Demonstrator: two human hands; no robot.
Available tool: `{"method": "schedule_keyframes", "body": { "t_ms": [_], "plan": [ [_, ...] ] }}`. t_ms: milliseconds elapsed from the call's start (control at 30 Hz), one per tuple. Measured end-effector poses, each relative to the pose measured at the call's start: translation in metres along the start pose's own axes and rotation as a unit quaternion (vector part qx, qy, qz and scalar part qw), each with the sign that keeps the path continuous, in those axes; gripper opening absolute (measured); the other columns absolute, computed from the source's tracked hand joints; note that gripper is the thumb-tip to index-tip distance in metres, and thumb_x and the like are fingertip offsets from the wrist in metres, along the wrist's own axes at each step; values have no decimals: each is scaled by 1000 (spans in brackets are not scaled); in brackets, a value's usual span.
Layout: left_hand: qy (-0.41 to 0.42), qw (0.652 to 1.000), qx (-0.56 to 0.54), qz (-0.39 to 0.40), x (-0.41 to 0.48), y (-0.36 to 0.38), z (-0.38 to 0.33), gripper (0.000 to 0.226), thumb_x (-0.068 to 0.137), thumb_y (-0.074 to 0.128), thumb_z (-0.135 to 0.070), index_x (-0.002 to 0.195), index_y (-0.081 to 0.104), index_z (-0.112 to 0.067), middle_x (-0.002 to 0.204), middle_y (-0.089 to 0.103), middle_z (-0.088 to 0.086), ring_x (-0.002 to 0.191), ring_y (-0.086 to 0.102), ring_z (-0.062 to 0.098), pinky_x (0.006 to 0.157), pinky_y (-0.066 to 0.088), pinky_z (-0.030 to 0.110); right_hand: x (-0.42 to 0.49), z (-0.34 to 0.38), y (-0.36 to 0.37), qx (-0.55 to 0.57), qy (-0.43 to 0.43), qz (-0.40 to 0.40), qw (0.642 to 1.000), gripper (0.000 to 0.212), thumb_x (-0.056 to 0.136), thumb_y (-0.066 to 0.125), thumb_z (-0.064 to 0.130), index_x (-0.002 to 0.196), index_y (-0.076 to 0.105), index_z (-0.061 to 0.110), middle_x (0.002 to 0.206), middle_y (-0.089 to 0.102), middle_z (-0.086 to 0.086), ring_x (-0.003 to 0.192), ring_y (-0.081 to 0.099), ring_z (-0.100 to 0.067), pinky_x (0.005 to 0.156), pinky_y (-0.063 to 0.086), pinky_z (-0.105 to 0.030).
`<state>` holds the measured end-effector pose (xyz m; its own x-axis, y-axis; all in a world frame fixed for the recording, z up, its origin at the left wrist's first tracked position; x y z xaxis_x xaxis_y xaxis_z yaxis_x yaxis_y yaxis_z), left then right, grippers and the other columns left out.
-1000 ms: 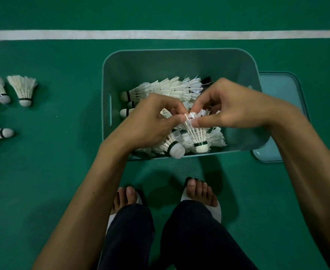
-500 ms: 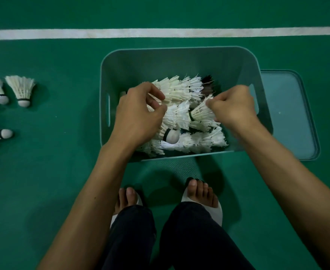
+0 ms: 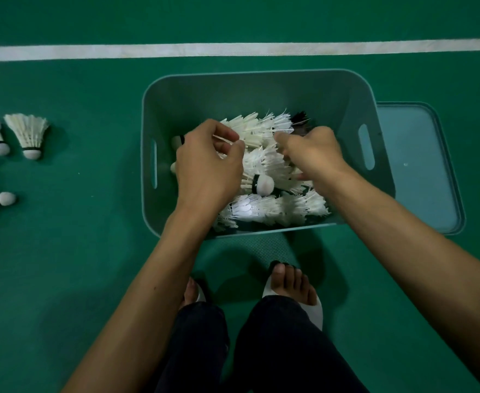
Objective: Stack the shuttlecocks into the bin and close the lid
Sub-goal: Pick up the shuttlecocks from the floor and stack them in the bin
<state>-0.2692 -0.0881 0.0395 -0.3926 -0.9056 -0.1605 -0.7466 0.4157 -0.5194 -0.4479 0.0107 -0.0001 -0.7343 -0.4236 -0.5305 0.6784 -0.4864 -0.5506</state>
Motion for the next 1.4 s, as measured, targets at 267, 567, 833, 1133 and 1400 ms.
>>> {"method": "schedule_keyframes", "body": {
  "t_ms": [267,567,833,1133,1400],
  "plan": [
    [-66,969,-238,19,3,28,-14,14,104,60,-21,95,65,-13,73,64,-8,61,54,0,62,45,16,-53,9,10,215,49,288,932,12,97,62,19,100,69,10,88,70,-7,75,68,-20,64,57,-33],
    [4,1000,-4,11,-4,17,-12,16,104,56,-30,99,64,-17,90,66,-5,84,63,13,83,56,43,-31,-1,-43,179,-17,127,975,12,87,76,19,94,77,10,77,77,-1,66,67,-12,71,55,-33],
    [-38,956,192,221,-12,20,3,46,99,47,-13,141,51,-32,117,71,8,99,69,30,87,57,45,-40,23,-68,-191,-174,-297,919,26,94,65,32,83,78,12,80,76,-12,77,68,-35,70,54,-33],
    [-85,911,126,382,-20,47,12,72,103,38,-8,163,17,-43,162,40,6,110,68,23,95,58,46,17,-24,-10,177,114,-61,976,23,84,78,10,105,71,3,91,74,-8,70,69,-21,46,55,-26],
    [-85,917,122,370,-14,49,17,72,101,39,-8,161,21,-43,155,49,7,107,66,22,76,54,33,29,-28,5,81,118,-29,989,16,84,68,7,99,70,2,80,60,-7,59,52,-19,52,44,-26]
  ]
}}
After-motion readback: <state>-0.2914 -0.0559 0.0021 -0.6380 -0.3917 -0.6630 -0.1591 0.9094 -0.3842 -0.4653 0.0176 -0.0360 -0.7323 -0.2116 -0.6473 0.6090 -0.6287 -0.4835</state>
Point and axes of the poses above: each hand's wrist, its own x-axis towards the middle knuckle, its own y-axis out of the palm, z = x × y, the point moved 7 cm from there along x, towards the middle knuckle
